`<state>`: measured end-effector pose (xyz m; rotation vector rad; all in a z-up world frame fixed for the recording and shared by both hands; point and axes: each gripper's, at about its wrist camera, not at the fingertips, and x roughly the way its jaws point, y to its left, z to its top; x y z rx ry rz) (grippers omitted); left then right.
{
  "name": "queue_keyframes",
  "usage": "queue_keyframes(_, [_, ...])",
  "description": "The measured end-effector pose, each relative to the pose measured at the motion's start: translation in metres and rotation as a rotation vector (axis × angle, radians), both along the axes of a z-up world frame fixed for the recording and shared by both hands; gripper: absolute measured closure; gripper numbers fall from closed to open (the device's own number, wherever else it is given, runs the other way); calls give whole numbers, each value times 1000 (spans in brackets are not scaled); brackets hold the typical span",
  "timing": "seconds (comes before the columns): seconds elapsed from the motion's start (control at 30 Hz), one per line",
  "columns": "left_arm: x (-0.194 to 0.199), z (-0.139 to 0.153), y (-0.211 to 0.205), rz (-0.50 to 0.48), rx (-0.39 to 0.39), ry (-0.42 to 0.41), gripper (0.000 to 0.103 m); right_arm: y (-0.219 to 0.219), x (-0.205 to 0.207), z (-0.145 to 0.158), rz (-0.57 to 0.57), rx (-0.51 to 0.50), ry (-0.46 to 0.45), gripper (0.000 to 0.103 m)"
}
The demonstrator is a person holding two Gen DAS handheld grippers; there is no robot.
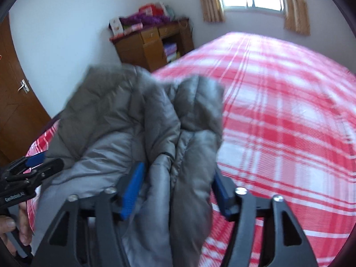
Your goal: Fold large clothes
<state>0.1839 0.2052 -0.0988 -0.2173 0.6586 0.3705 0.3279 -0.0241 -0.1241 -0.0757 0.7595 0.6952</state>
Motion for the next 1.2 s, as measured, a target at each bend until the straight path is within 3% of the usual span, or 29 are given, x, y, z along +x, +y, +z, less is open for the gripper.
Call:
queue_keyframes(0.2, [-44,49,-22,-10,29,-134,21,-32,-53,50,-47,32,-117,26])
queue_keyframes(0.4, [-61,74,-30,-10,60,-200,19,-41,-92,69,-35,65,-156,26])
queue_keyframes(0.7, [-65,76,-33,-15,53,-212,19,-45,-112,87,-19,77,-223,21])
queue_keyframes(1.2, [-64,71,-32,-10,45,-193,19,-46,-114,87,-11,94,-224,21])
